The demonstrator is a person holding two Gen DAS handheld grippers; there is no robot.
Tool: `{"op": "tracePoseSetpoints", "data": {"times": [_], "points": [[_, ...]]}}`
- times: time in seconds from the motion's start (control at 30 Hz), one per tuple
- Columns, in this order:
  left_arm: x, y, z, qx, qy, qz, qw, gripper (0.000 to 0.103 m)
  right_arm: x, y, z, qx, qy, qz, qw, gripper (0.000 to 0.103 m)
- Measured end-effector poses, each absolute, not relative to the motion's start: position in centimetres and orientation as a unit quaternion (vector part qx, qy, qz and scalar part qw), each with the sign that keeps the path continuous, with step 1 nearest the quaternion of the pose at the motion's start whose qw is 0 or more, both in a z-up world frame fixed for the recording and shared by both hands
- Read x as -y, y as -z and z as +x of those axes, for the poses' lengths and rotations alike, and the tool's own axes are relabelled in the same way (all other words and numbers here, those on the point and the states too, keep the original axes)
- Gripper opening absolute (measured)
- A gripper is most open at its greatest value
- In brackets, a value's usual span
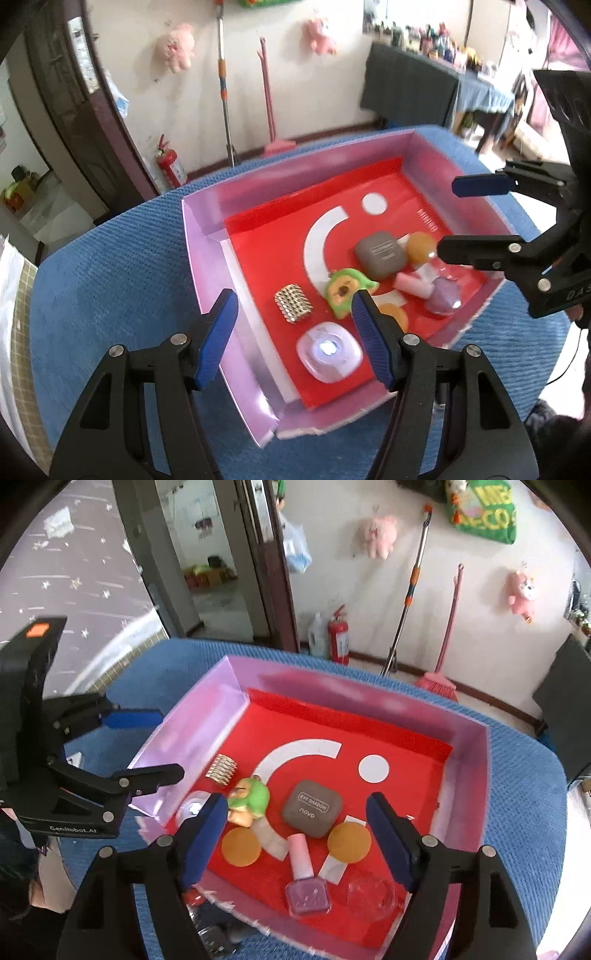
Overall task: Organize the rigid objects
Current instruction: 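Withdraw both tools from the box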
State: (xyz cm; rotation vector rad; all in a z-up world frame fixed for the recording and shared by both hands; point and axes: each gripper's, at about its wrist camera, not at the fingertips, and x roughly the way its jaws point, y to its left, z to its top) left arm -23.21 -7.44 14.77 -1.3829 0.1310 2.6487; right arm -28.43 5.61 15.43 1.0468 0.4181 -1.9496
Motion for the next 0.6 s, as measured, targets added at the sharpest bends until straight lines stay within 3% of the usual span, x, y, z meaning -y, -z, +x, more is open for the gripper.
{"op": "tracePoseSetpoints", "data": {"times": [0.2, 0.3, 0.5, 0.6], "points": [[7.3, -16.5, -20.0, -0.013, -0.909, -0.412, 0.063, 0.064, -9.0, -19.1, -24.5, -0.149, 0.811, 0.367, 0.43, 0.093], [6.8, -17.0, -18.2, 0.002, -0.921, -0.384, 0.067, 0.081, -11.0, -20.4, -22.4, -0.14, 0.827, 0.34, 0.425, 0.096], [5.1, -18.3, -13.1, 0.037, -0.945, -0.317, 0.077, 0.082, -15.5, -22.3, -17.5, -0.119, 0.863, 0.285, 0.4, 0.103], [4.1, -18.8, -10.1, 0.043, -0.957, -0.278, 0.066, 0.09, -18.0, -22.4, -14.6, -0.111, 0.883, 0.254, 0.379, 0.103]]}}
